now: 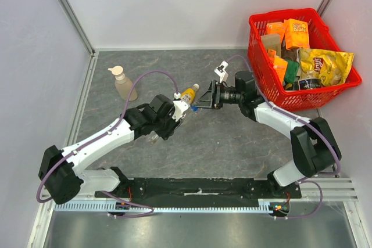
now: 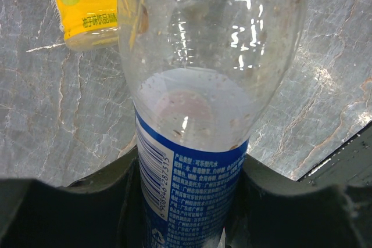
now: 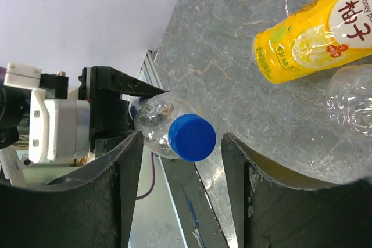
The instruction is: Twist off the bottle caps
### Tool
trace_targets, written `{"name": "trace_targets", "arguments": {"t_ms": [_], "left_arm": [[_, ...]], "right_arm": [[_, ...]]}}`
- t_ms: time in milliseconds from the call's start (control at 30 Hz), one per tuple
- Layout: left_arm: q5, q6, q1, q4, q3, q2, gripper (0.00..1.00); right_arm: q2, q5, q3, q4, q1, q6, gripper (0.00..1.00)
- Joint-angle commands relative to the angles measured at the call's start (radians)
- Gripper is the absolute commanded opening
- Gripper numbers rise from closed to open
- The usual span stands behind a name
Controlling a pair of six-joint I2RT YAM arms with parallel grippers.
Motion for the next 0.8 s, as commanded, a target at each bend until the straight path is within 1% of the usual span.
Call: {"name": "trace_targets", "arguments": {"t_ms": [0, 233, 433, 633, 767], "left_arm": [[-0.044, -0.011, -0.018, -0.001, 0.003, -0.031, 0.27], [-0.059, -0.014, -0.020, -0.001, -0.002, -0.037, 0.28], [-0.067, -0.016, -0.026, -0.001, -0.006, -0.043, 0.29], [-0.072, -0.016, -0.032, 0.000, -0.008, -0.045, 0.29], [-0.075, -0.014, -0.035, 0.000, -0.009, -0.046, 0.29]], "right_arm": [[0.024, -0.022, 0.009, 0.044, 0.015, 0.021, 0.63], [0.027, -0.013, -0.008, 0.044, 0.019, 0.023, 0.56], [0.038, -0.042, -0.045, 0.182, 0.019, 0.111, 0.55], [0.052, -0.041, -0.048, 0.206, 0.019, 0.134, 0.52], [0.060, -0.042, -0.052, 0.245, 0.019, 0.162, 0.48]]}}
